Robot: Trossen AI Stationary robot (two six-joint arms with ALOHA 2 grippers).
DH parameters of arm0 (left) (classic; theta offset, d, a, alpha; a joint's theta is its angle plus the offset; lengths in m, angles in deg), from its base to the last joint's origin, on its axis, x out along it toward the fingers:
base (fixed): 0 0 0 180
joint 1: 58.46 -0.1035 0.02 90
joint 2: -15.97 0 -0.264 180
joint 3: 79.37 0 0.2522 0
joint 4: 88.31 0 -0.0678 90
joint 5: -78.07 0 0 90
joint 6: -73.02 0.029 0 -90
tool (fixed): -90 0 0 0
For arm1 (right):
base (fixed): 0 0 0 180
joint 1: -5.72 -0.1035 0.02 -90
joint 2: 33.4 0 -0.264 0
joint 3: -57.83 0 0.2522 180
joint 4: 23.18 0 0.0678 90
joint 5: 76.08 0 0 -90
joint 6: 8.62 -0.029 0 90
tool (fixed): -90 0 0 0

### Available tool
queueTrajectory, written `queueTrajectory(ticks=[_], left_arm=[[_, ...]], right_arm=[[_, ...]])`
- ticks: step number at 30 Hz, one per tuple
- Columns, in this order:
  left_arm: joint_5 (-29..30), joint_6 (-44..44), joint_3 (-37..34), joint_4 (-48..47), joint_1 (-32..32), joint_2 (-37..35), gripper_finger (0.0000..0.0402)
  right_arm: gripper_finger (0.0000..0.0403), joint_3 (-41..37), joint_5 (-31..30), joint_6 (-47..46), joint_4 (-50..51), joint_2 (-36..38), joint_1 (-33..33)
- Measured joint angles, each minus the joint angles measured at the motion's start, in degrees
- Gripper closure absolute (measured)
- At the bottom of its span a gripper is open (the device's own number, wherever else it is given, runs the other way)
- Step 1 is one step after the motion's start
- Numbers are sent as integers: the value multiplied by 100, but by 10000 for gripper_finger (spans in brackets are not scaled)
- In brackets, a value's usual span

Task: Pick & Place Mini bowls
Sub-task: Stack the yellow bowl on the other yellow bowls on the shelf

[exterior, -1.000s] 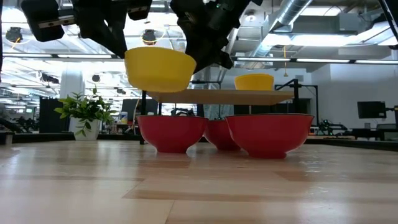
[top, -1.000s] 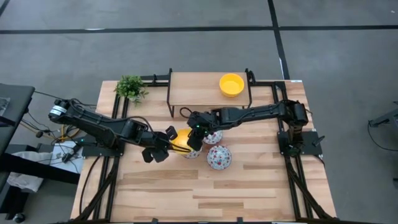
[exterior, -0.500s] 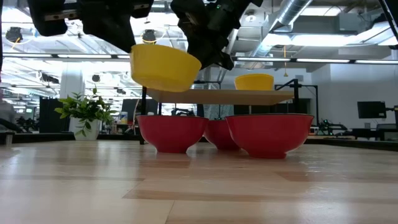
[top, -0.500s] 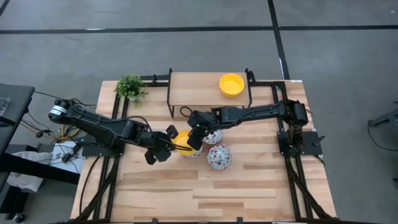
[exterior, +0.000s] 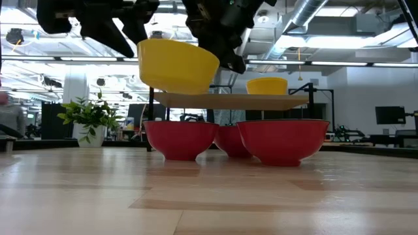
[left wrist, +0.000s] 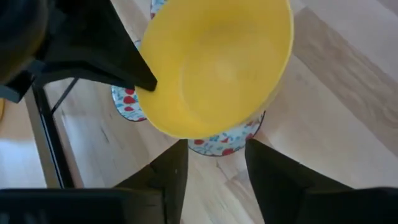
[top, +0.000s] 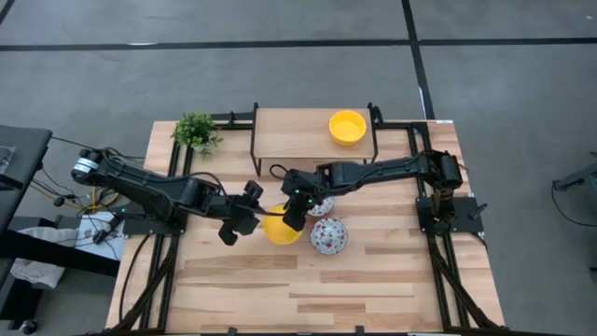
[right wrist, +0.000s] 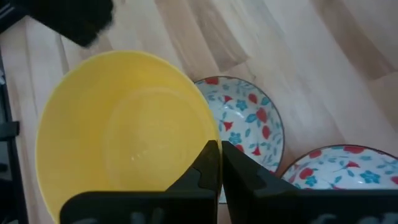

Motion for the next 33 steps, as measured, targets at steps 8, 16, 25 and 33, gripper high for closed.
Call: queueTrajectory(ticks=[8,16,25,33], left_arm=[[17,-470,-2,-98,0,-609,238],[13,-1245,-2,-144,-11,-1297,238],[-3,-2064,0,-164,-95,-1957,238],[-2,-2353,0,39,-430,-2310,238]], right_arm=[[403,457,42,236,795,0,10],[403,1284,-10,667,1790,0,164],[403,1639,-354,838,2467,597,399],[403,1541,-1373,756,2854,1820,581]])
